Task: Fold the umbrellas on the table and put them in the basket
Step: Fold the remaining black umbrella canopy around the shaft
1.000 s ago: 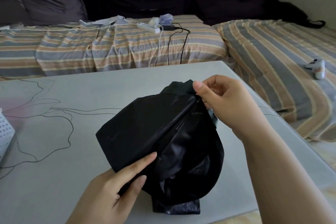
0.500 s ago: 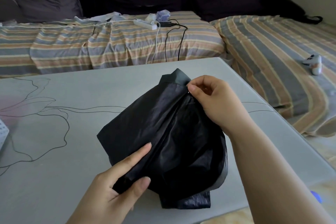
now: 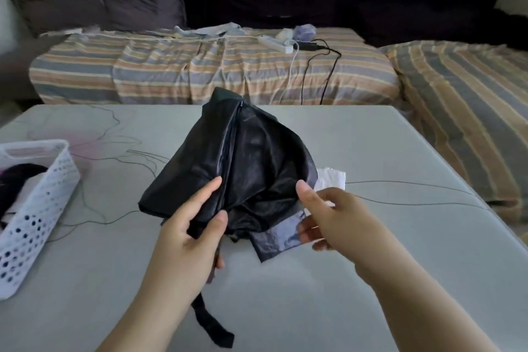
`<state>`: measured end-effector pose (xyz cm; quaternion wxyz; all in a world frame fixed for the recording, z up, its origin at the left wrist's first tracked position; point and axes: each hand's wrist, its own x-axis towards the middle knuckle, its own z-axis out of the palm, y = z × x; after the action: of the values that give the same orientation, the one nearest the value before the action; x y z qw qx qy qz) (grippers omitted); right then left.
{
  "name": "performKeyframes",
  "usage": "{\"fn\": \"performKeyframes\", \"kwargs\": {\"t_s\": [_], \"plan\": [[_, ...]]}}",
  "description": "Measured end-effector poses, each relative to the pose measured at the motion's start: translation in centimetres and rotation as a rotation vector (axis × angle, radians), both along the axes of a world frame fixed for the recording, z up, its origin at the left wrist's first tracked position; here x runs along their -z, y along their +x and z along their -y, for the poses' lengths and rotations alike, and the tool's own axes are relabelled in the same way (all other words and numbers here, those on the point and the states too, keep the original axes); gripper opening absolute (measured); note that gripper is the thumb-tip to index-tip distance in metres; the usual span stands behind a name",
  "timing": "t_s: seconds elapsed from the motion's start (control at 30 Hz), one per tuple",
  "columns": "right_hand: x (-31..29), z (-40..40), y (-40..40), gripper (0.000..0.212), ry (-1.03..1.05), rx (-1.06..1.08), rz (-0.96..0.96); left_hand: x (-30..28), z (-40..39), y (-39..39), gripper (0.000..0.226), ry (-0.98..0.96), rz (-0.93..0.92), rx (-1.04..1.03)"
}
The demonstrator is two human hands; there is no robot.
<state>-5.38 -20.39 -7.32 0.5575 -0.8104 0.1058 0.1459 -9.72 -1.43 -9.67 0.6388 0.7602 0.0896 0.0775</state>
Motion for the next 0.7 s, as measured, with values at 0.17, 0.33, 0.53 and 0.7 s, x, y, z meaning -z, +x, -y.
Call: {"fn": "performKeyframes", "kwargs": {"t_s": [0.17,0.33,0.53,0.7], "plan": [[1.0,-1.7,1.2,0.044,0.127,0.037,0.052,0.3,0.1,-0.2,0.047,-0.003,-0.003,-0.001],[0.0,0.0,2.0,0.013,0.37,-0.118,0.243,0.5,0.1,-0.3,0.046,-0.018,-0.045,0.03],[0.4,0.2,1.9,0.03,0.479,-0.151,0.047,1.1,0.0,0.1,0.046,-0.078,-0.058,0.087],[0.3,-0.8,1.0,0.023,0.468,-0.332,0.045,1.2,0.8,-0.1,0.046,-0.078,-0.034,0.135]]}}
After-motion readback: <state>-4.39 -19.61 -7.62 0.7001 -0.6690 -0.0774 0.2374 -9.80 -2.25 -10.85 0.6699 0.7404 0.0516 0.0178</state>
